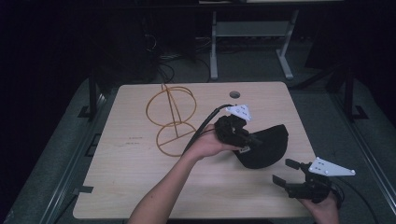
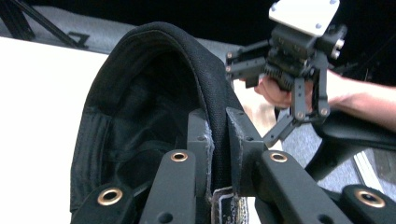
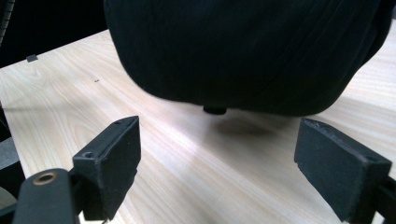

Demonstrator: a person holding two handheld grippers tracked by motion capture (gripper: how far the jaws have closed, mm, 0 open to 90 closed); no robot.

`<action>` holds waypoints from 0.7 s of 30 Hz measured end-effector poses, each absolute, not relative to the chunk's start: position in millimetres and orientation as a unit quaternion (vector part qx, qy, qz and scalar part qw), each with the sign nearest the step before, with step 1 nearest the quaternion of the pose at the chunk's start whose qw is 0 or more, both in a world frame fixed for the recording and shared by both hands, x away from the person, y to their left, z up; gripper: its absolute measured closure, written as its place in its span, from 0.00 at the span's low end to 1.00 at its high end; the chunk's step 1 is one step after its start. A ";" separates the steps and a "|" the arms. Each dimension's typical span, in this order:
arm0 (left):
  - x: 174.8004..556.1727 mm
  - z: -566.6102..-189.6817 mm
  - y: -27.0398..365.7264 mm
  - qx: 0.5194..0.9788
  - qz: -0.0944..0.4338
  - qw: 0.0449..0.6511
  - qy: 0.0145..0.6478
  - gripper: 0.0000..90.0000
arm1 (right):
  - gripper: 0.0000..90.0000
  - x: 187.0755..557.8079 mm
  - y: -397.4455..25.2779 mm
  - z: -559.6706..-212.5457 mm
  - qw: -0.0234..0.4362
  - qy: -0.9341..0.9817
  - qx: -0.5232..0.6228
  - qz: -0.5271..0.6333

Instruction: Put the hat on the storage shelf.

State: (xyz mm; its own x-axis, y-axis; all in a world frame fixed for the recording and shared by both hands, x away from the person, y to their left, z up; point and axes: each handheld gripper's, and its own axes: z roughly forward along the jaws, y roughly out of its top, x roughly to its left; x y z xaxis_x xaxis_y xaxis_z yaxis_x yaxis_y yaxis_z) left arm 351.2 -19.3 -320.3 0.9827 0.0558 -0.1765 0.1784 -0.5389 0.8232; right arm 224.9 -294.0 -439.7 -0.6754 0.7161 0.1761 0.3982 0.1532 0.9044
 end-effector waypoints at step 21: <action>331.9 -300.1 -39.3 0.883 -0.069 0.464 0.022 0.90 | 0.23 232.1 -279.5 -416.3 0.201 0.741 0.342 0.542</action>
